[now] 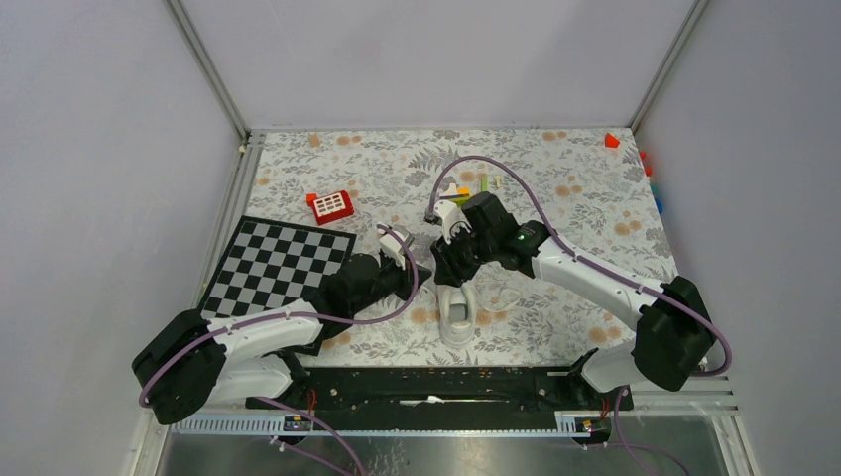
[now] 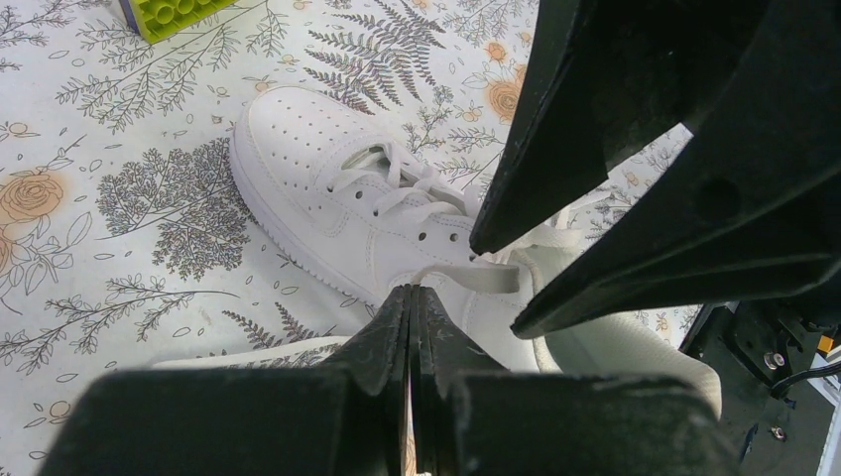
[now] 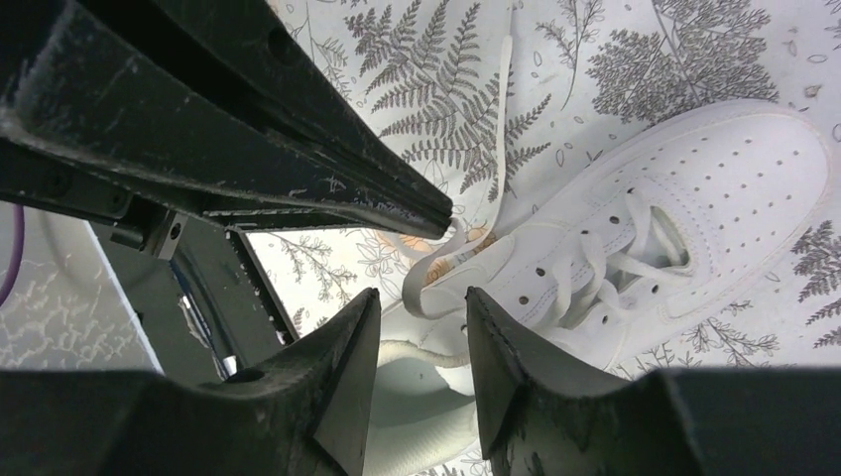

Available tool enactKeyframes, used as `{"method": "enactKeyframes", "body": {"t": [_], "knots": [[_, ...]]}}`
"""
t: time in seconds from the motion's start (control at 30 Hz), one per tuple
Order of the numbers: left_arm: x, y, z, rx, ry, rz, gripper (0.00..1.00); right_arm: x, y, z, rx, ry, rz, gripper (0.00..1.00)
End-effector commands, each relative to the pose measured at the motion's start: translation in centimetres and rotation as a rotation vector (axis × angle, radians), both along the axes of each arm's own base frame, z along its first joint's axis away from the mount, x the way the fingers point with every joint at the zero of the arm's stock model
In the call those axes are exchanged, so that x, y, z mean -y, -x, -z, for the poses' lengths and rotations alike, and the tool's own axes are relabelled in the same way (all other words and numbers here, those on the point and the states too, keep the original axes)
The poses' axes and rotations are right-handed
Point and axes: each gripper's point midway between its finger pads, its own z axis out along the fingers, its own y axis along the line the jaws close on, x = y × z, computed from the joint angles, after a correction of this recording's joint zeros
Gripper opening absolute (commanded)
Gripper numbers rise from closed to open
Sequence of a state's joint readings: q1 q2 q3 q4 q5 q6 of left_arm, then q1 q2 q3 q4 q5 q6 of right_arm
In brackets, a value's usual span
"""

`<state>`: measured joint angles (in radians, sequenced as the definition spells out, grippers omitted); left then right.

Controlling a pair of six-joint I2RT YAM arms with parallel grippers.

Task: Tie the shoes
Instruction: Wrap the shoelace around the shoelace.

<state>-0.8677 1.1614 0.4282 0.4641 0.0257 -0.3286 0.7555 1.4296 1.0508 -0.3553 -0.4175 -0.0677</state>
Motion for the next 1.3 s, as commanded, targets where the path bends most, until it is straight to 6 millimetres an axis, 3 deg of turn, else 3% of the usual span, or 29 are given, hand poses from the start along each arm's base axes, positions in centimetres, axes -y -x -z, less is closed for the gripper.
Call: {"method": "enactKeyframes", "body": {"t": [0.0,0.33,0.4,0.5,0.63,0.73,0.87,1.07,1.27], "knots": [[0.9,-0.9,-3.5,0.074,0.068,0.001,0.00,-1.1,-1.4,-1.4,0.076,-0.035,0.009,0.42],[1.0,-0.7,-3.5,0.074,0.073,0.011,0.00,-1.3,-2.2,-1.7,0.088,-0.032,0.041,0.12],[1.0,-0.7,-3.6,0.076,0.072,0.012,0.00,-1.3,-2.2,-1.9,0.090,-0.034,0.049,0.10],[0.9,-0.7,-3.6,0.079,0.072,0.011,0.00,-1.3,-2.3,-2.0,0.087,-0.033,0.053,0.27],[0.9,-0.7,-3.6,0.078,0.074,0.012,0.00,-1.3,-2.3,-2.0,0.081,-0.028,0.052,0.31],[1.0,-0.6,-3.6,0.078,0.075,0.015,0.00,-1.5,-2.3,-2.1,0.082,-0.034,0.049,0.23],[1.0,-0.6,-3.7,0.078,0.076,0.019,0.00,-1.4,-2.4,-2.1,0.086,-0.036,0.059,0.00],[1.3,-0.3,-3.7,0.090,0.070,0.050,0.00,-1.0,-2.9,-3.3,0.114,-0.073,0.131,0.00],[1.3,-0.1,-3.4,0.082,0.066,0.079,0.45,-0.8,-3.0,-5.3,0.149,-0.170,0.189,0.00]]}}
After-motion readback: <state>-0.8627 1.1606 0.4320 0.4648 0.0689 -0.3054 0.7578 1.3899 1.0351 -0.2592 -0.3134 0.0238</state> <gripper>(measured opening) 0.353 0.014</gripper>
